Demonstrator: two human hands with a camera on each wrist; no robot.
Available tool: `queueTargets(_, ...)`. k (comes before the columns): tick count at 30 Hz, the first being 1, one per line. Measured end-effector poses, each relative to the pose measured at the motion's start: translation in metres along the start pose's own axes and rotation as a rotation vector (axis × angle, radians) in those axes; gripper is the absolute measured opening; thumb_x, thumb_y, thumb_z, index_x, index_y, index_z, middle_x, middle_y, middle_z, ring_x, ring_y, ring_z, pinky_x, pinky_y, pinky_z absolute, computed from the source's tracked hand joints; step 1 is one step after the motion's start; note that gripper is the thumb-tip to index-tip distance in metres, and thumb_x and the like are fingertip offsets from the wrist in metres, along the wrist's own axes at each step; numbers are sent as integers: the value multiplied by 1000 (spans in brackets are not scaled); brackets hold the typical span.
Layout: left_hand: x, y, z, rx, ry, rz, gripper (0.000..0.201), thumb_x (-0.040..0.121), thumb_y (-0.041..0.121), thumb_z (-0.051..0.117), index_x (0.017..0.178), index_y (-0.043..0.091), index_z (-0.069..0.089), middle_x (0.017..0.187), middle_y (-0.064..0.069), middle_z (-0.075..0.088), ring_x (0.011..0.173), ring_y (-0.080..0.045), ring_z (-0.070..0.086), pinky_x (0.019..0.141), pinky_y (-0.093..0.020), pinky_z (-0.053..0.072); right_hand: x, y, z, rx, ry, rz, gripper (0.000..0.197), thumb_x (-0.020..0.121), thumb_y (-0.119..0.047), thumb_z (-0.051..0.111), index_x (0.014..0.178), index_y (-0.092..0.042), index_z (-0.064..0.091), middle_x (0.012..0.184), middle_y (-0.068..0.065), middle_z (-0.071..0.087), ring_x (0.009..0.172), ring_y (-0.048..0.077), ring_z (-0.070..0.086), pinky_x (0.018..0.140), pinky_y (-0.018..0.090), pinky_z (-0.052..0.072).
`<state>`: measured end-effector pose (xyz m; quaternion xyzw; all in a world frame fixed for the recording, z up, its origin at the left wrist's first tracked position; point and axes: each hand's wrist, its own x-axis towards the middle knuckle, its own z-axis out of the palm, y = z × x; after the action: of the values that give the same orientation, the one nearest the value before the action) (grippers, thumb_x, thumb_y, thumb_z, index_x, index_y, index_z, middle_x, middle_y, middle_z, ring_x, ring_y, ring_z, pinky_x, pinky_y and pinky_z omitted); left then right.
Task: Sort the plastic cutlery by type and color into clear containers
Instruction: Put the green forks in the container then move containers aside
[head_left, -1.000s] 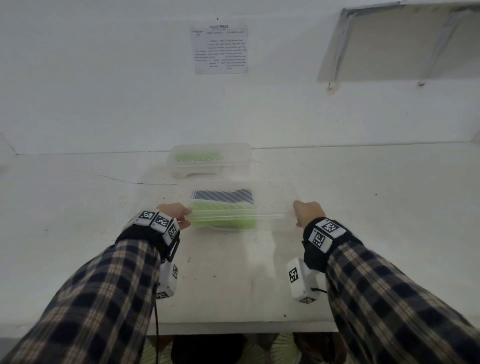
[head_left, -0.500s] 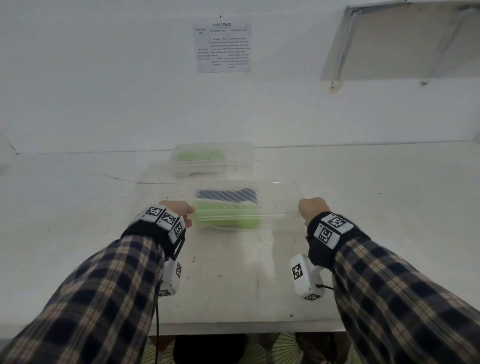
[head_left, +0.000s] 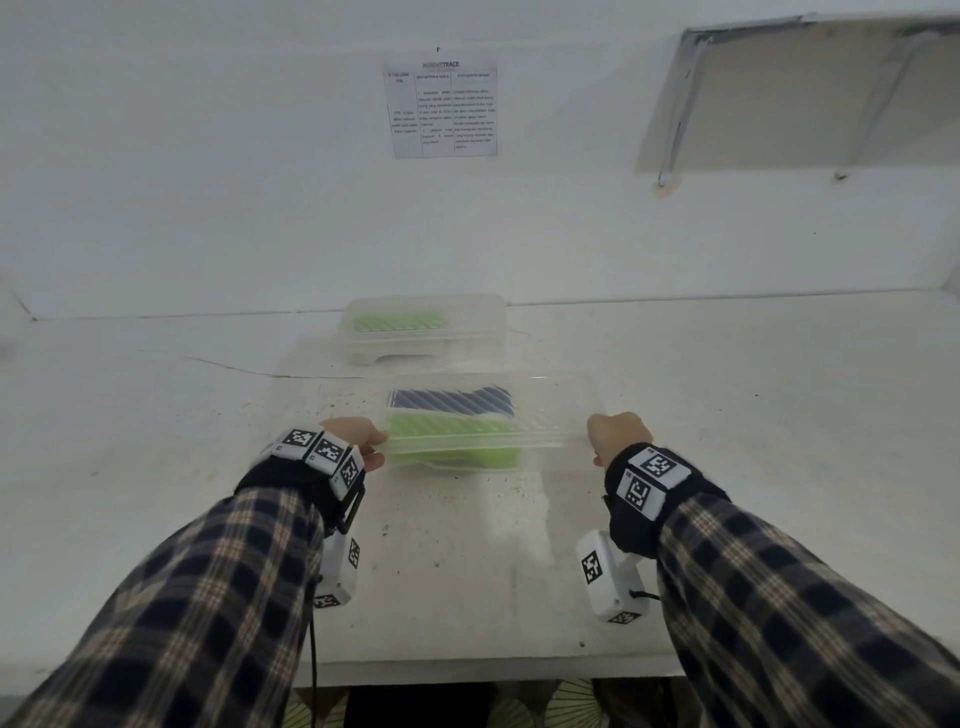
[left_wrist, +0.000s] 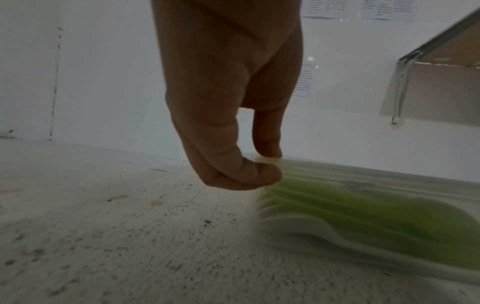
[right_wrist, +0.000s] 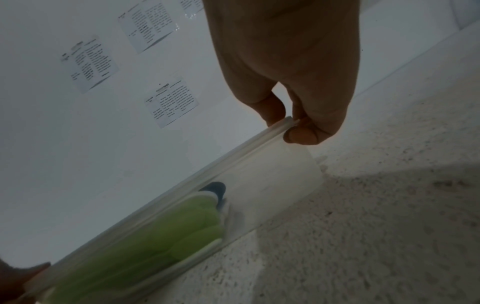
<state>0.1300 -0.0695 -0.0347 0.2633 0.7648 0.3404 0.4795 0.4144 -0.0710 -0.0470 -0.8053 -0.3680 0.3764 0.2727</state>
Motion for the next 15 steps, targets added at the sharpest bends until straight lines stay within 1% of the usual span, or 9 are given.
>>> queueTargets(1,1,-1,2,-21,28,14,12,91,2,57,81,0,51,82,-17,57,64,-14,50,82,-29,50,1,0,-1,-14,0,-9,23,90,-9,44,103,7,55,105,20,59,95,32,60,71,30,45)
queueTargets(3,12,1,2,-118,17,-35,28,95,3,50,68,9,44,109,-25,57,63,-1,43,88,-22,42,2,1,-5,-50,9,-23,13,90,-7,45,87,4,52,90,17,56,77,27,55,54,23,37)
queueTargets(5,12,1,5,-90,-42,-27,37,96,2,47,64,16,36,107,-22,52,58,2,44,79,-18,42,3,1,-7,-68,6,-20,15,88,-5,46,76,2,50,85,15,53,63,25,49,47,22,29)
queueTargets(6,10,2,4,-52,-47,9,36,96,1,48,64,14,37,101,-16,50,60,-2,45,77,-17,43,5,1,-7,-63,0,-20,20,88,-5,46,69,0,48,84,15,53,63,25,49,47,22,29)
queueTargets(7,5,1,4,-40,-30,26,31,94,-1,50,66,9,41,95,-15,52,64,-7,47,82,-19,45,6,1,-7,-55,-3,-25,23,88,-6,45,65,-2,46,84,15,54,68,26,50,50,22,31)
queueTargets(9,4,1,2,-22,-42,9,15,89,-5,54,76,-1,49,78,-14,56,67,-18,52,90,-28,49,8,-1,-8,-50,-9,-25,22,90,-7,42,70,0,48,82,15,53,77,27,50,62,26,38)
queueTargets(10,2,3,0,-17,-72,-19,10,88,-6,53,81,-1,49,72,-13,53,65,-19,51,82,-30,51,9,-2,-8,-49,-7,-32,19,91,-8,41,77,2,49,78,14,52,79,27,49,67,28,38)
queueTargets(12,-8,6,1,-11,-101,-46,8,85,-4,50,84,4,46,72,-11,48,59,-18,45,60,-28,44,8,-3,-9,-70,-2,-47,17,93,-11,39,88,4,46,76,11,47,82,27,46,71,29,36)
queueTargets(15,-10,15,6,64,-65,0,9,87,6,51,80,6,45,73,-7,42,59,-18,40,55,-28,37,13,-7,-13,-119,-10,-83,17,93,-13,40,91,3,44,92,14,47,85,27,44,72,28,34)
